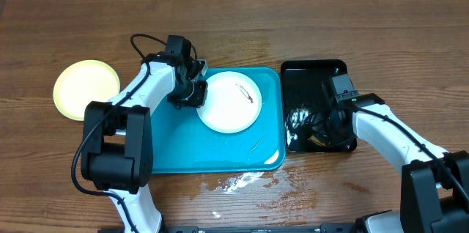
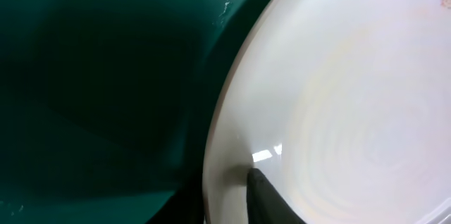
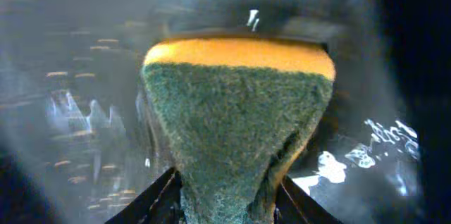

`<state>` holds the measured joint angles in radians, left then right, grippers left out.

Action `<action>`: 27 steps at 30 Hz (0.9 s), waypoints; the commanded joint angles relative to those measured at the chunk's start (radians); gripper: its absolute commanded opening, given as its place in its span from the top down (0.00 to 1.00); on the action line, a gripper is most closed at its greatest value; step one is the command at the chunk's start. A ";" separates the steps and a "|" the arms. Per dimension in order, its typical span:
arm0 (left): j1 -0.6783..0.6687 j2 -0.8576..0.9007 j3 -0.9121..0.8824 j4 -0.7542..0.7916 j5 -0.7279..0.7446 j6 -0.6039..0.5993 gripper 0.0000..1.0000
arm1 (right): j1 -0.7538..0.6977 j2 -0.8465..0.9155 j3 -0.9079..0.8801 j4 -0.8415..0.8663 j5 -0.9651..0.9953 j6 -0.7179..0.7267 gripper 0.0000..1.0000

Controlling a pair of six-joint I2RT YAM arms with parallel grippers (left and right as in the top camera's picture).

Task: Clean dirty plates on tray and stack at the side
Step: 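Grasp the sponge in the black tray with the right gripper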

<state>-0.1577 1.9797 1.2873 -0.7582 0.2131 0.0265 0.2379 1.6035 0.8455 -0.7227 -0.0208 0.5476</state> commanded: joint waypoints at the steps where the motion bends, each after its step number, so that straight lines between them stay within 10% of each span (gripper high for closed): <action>1: -0.007 0.036 -0.017 0.007 -0.038 0.056 0.74 | 0.004 -0.006 -0.006 0.056 -0.101 -0.138 0.62; 12: -0.007 0.036 -0.017 -0.004 -0.036 0.031 0.61 | 0.004 -0.006 0.062 0.110 -0.040 -0.250 0.35; 27: -0.007 0.036 -0.029 -0.046 -0.029 -0.093 0.62 | 0.004 0.067 0.057 0.205 0.026 -0.249 0.35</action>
<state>-0.1635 1.9797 1.2911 -0.7963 0.2134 -0.0326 0.2382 1.6398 0.8810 -0.5320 -0.0143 0.3088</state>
